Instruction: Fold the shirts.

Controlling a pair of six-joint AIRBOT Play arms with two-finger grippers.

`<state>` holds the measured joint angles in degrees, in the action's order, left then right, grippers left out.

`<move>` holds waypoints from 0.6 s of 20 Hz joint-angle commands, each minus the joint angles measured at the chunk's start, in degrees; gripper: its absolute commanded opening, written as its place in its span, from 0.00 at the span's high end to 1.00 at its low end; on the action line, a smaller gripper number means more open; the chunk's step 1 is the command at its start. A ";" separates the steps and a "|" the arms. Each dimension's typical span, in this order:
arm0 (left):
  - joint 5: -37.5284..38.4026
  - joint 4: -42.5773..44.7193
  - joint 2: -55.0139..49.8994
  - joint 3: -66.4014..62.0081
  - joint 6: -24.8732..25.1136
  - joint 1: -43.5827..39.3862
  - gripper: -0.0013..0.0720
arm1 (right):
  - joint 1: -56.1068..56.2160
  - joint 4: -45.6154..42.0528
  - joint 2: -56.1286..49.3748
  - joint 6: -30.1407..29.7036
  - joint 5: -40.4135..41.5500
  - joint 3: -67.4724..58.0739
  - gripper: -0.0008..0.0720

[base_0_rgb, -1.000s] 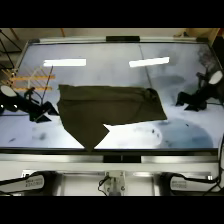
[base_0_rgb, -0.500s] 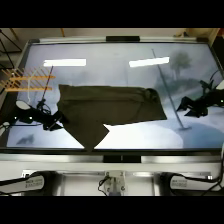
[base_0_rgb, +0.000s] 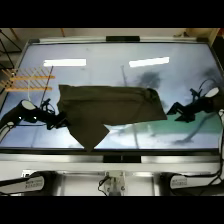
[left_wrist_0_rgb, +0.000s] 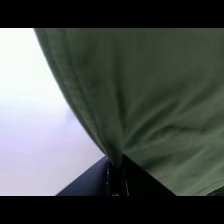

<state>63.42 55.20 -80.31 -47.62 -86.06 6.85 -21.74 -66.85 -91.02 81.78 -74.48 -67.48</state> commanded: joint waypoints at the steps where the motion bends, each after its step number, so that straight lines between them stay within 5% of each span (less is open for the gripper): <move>1: 0.68 -0.17 2.19 -0.15 0.11 -0.09 0.93 | 0.07 4.55 -3.50 -2.19 3.69 1.31 0.07; 10: 0.70 -0.22 4.74 -0.31 0.04 -0.09 0.93 | 3.85 9.14 -7.80 -4.00 4.57 1.29 0.17; 11: 0.70 -0.22 4.85 -0.31 0.04 -0.09 0.93 | 5.18 8.66 -7.78 -4.59 4.33 1.22 0.35; 12: 0.68 -0.17 5.14 -0.33 0.11 -0.09 0.93 | 6.34 8.33 -7.61 -4.55 4.02 1.03 0.68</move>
<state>64.16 55.02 -75.72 -47.86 -85.97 6.81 -18.15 -56.88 -98.41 78.00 -69.73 -66.24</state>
